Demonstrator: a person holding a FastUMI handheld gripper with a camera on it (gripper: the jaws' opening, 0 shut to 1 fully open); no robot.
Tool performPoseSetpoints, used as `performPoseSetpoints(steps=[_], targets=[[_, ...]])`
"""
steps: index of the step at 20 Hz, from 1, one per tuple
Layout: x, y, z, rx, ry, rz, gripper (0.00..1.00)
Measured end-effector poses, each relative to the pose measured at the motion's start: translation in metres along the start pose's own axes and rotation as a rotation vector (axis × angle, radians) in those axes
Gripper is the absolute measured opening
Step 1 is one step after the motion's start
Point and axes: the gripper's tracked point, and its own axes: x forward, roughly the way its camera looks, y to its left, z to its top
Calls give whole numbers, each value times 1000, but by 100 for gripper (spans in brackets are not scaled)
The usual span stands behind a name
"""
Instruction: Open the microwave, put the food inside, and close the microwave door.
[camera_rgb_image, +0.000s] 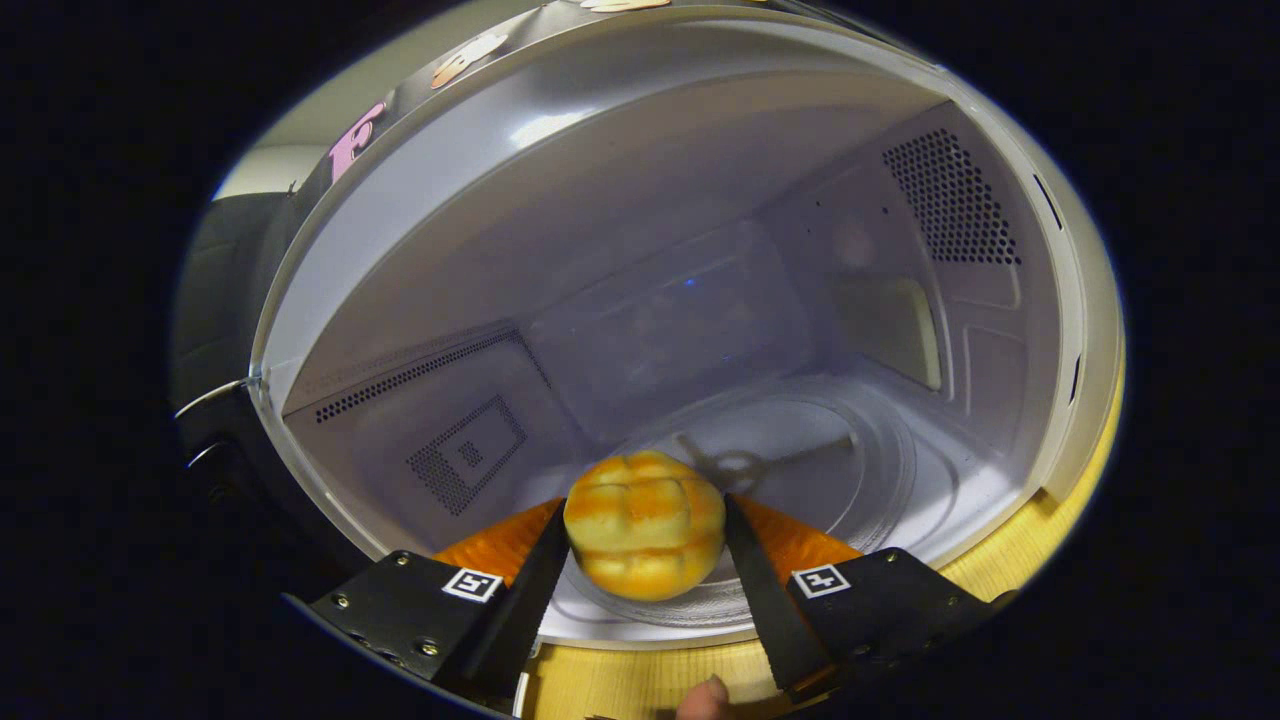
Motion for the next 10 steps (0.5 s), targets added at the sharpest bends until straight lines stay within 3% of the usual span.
performPoseSetpoints(steps=[2,7,10], targets=[[0,-2,4,-13,-18,-11,96],[-12,5,-2,-43,6,13,96],[-39,7,24,-120,-94,23,97]])
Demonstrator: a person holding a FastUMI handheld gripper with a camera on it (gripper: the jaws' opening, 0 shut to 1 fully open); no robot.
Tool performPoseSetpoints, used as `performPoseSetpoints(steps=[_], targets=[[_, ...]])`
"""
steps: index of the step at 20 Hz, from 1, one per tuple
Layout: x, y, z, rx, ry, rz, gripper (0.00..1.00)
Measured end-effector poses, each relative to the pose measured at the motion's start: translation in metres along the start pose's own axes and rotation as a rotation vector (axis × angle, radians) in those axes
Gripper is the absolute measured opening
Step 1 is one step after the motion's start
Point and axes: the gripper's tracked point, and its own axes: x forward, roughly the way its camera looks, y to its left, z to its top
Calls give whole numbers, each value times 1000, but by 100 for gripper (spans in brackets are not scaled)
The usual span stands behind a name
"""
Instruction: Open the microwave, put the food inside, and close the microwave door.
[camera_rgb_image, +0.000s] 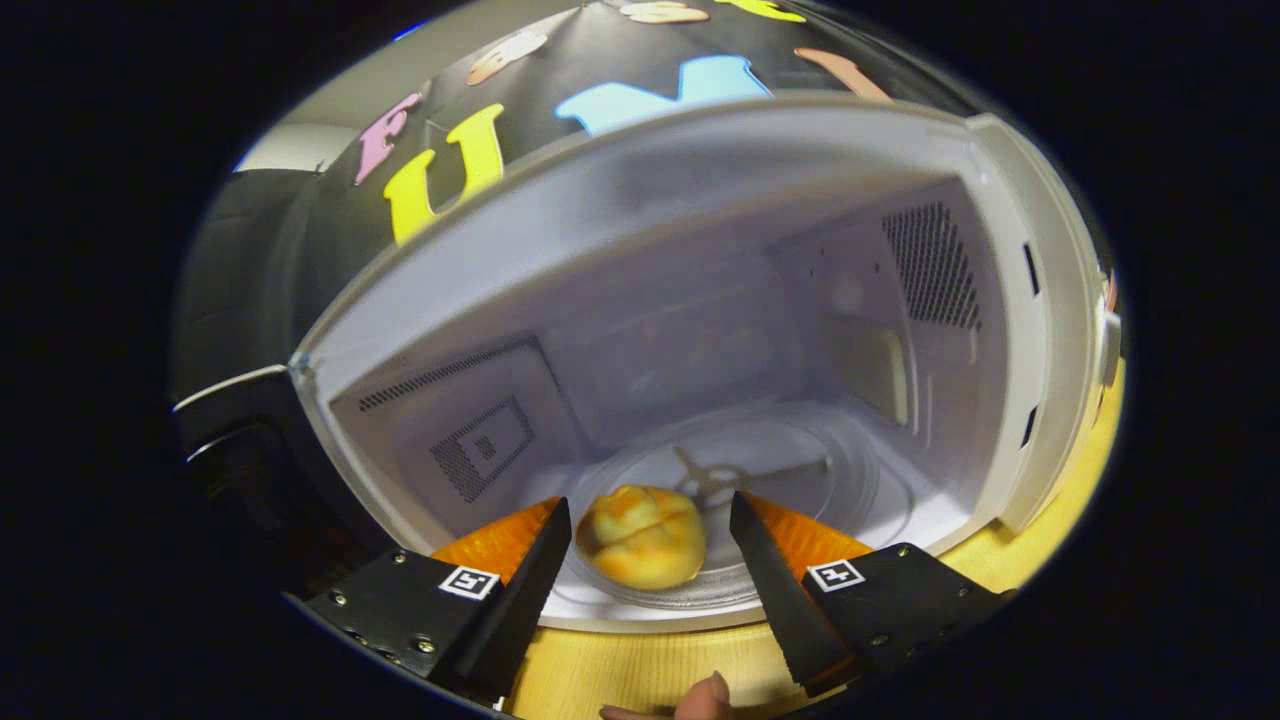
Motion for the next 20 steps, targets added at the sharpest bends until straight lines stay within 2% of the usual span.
performPoseSetpoints(steps=[1,2,4,9,14,17,20], targets=[[-12,0,13,-32,-29,-4,96],[-28,9,22,-35,-35,36,96],[-69,39,37,-29,-33,151,96],[-191,110,74,-136,-117,366,96],[-297,184,82,-121,-97,587,96],[-342,225,82,-126,-100,688,96],[-370,264,59,-129,-58,773,96]])
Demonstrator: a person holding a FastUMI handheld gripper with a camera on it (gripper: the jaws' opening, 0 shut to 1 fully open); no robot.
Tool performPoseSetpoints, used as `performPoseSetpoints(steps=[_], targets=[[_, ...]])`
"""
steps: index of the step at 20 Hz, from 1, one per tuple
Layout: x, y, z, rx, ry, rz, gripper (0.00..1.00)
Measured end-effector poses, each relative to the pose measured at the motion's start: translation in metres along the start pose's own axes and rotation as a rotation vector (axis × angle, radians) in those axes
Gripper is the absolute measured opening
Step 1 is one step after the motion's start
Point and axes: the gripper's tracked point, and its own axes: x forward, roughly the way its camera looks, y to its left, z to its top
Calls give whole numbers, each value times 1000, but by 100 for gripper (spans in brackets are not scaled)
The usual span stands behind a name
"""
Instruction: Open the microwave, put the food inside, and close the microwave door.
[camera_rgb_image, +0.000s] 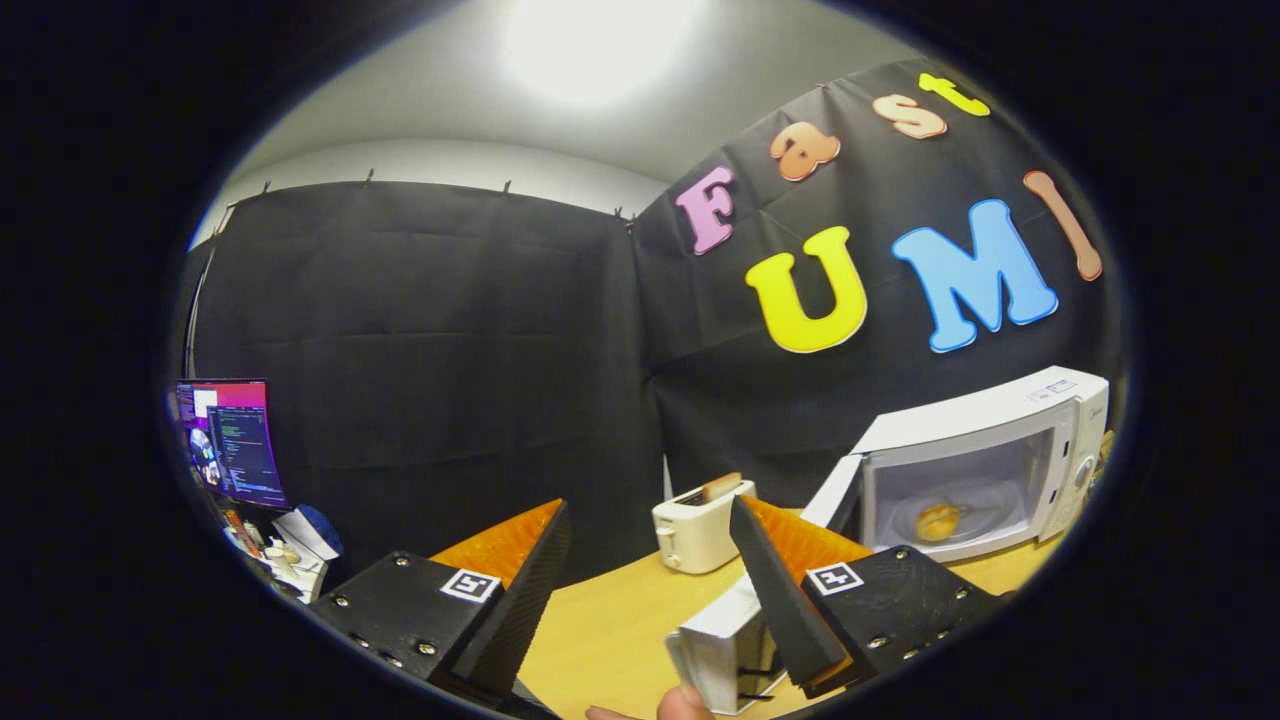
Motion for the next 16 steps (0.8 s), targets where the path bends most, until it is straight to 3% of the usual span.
performPoseSetpoints(steps=[3,7,9,10,13,14,15,16], targets=[[13,24,-35,0,75,18,96],[20,31,-36,-153,21,-30,95],[27,43,-48,-146,36,13,95],[35,49,-58,-142,50,20,88],[36,40,-83,-165,137,-18,88],[36,31,-94,-165,167,-50,73],[36,23,-103,-167,179,-76,65],[35,15,-111,-165,185,-95,49]])
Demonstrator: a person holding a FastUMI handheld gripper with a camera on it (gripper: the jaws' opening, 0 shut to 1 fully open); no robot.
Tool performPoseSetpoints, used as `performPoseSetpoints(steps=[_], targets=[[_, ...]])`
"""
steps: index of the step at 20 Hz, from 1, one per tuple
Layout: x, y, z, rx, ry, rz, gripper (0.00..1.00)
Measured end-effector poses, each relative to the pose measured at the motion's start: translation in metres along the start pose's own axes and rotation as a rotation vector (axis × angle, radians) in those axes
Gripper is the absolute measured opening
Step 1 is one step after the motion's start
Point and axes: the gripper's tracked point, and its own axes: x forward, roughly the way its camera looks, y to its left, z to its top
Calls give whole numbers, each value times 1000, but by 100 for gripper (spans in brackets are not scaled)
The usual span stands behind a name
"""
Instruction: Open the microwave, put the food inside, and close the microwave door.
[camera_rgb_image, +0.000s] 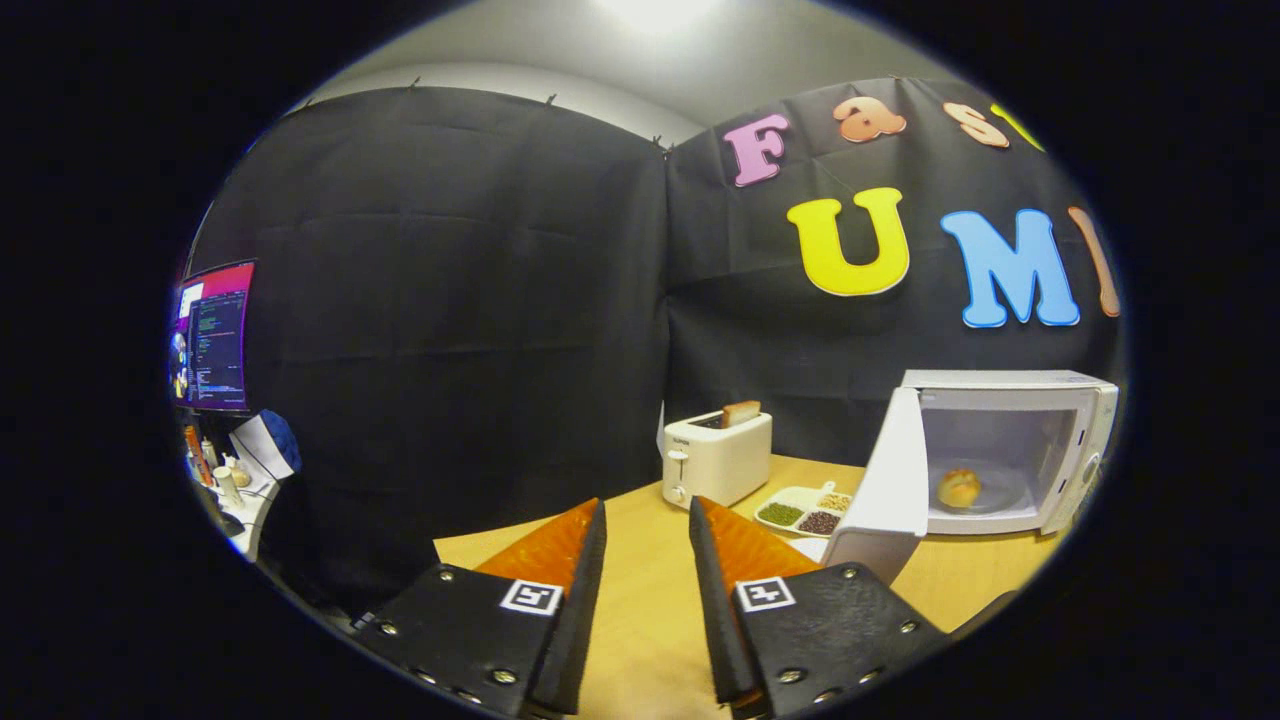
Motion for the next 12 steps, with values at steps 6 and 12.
performPoseSetpoints(steps=[6,12], targets=[[-16,-32,-39,-1,43,-79,1],[-53,-109,-45,-32,37,-289,1]])
